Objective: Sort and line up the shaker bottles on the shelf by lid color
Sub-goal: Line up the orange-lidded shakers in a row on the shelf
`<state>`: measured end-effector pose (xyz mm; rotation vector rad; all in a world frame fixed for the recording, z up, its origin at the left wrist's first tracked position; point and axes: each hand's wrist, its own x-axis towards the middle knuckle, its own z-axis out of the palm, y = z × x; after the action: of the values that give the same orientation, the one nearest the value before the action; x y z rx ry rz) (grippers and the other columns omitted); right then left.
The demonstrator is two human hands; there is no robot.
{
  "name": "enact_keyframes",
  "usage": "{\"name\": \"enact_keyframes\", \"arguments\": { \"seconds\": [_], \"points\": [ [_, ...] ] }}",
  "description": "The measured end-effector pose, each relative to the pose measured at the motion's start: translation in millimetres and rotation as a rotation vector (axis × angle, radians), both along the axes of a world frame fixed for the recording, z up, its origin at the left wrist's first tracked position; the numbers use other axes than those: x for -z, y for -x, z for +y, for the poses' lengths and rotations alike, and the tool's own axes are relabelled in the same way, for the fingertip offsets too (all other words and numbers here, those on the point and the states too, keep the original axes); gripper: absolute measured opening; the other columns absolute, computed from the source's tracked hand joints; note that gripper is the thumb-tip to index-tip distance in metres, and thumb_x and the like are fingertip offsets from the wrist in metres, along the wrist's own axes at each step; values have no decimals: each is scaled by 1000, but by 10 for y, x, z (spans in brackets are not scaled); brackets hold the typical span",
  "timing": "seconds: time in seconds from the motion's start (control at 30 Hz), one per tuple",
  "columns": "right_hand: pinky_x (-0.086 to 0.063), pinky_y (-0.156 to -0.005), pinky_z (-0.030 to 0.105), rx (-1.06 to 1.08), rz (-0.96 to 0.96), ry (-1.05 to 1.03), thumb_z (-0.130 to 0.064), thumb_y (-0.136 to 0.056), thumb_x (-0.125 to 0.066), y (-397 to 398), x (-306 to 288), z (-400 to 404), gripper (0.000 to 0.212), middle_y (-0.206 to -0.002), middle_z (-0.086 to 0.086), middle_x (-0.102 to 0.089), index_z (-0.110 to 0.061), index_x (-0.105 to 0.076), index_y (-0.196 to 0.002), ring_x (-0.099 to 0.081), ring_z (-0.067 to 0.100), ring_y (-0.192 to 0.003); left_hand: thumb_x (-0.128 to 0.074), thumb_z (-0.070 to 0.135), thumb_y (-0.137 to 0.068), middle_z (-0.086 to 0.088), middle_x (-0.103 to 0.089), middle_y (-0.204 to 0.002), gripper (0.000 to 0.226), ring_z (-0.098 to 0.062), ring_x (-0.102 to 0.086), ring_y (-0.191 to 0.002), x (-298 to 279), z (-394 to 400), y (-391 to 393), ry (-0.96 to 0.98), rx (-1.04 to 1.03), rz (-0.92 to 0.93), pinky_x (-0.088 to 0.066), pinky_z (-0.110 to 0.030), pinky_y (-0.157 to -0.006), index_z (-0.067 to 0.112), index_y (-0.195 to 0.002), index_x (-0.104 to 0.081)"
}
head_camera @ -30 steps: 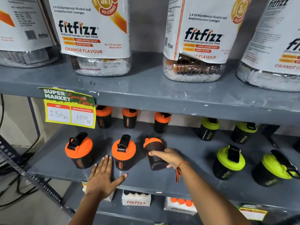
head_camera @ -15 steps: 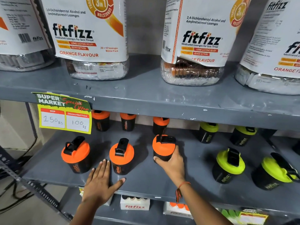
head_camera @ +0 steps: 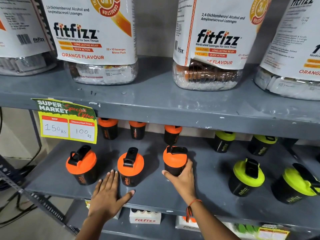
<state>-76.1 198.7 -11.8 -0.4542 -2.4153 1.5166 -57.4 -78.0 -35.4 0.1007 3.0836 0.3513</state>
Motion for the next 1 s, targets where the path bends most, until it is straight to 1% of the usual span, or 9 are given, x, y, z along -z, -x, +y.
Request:
{"name": "enact_keyframes", "arguments": {
  "seconds": [0.1, 0.2, 0.3, 0.43, 0.5, 0.57, 0.67, 0.8, 1.0],
  "points": [
    [-53, -93, 39, 13, 27, 58, -43, -51, -94, 22, 5, -20, 105, -125, 4, -55, -17, -33, -134, -58, 22, -109, -7, 91, -70, 1, 9, -161, 113, -13, 9, -148, 14, -2, 9, -9, -3, 7, 4, -39, -122, 14, -152, 7],
    [-54, -86, 34, 24, 22, 101, -30, -57, -94, 47, 4, -12, 86, -114, 6, -65, -20, -39, -121, -66, 25, -101, -10, 91, -71, 1, 8, -161, 112, -12, 8, -148, 17, -3, 5, -22, -9, 16, 4, -38, -122, 15, -152, 4],
    [-58, -88, 39, 5, 4, 215, -30, -57, -92, 64, 21, 46, 72, -107, -2, -71, -28, -45, -113, -71, 21, -95, -11, 90, -73, 1, 8, -161, 111, -12, 8, -148, 8, 2, -5, -18, -7, 21, 4, -38, -121, 14, -152, 5],
    [-56, -84, 25, -155, -56, 627, -12, -74, -83, -33, -72, 149, 53, -119, 5, -73, -21, -59, -120, -69, 21, -111, -11, 90, -73, 0, 7, -161, 111, -13, 8, -148, 13, -4, 0, -17, -8, 14, 4, -38, -121, 14, -152, 6],
    [-58, -82, 26, -236, -95, 844, -12, -76, -78, -114, -154, 214, 49, -124, 12, -71, -17, -63, -122, -68, 23, -113, -11, 90, -73, 0, 8, -161, 110, -13, 9, -148, 18, -17, 1, -14, -11, 13, 5, -38, -121, 14, -151, 7],
    [-57, -92, 35, -315, -130, 960, -15, -77, -77, -207, -254, 282, 52, -128, 16, -68, -12, -62, -126, -67, 28, -114, -10, 90, -73, 0, 8, -161, 111, -13, 9, -148, 18, -20, 8, -12, -11, 13, 4, -39, -121, 14, -151, 7],
    [-53, -100, 45, -423, -171, 999, -24, -64, -86, -388, -448, 341, 78, -131, 21, -65, -4, -56, -133, -61, 35, -123, -9, 90, -72, -1, 7, -161, 112, -13, 8, -148, 18, -11, 7, -11, -4, 16, 4, -39, -122, 14, -152, 5],
    [-58, -90, 45, -550, -185, 1014, -28, -48, -97, -735, -681, 373, 85, -115, 19, -72, -4, -62, -121, -70, 30, -104, -6, 90, -71, -1, 10, -160, 111, -13, 9, -148, 12, -9, -1, 11, 3, 1, 5, -39, -121, 14, -151, 8],
    [-59, -70, 35, -661, -184, 918, -35, -51, -94, -1165, -1018, 401, 96, -100, 15, -73, 4, -52, -127, -72, 24, -84, -3, 91, -69, -1, 12, -160, 113, -13, 12, -147, -7, -1, -5, 23, 9, -13, 7, -39, -121, 14, -151, 9]
  ]
}}
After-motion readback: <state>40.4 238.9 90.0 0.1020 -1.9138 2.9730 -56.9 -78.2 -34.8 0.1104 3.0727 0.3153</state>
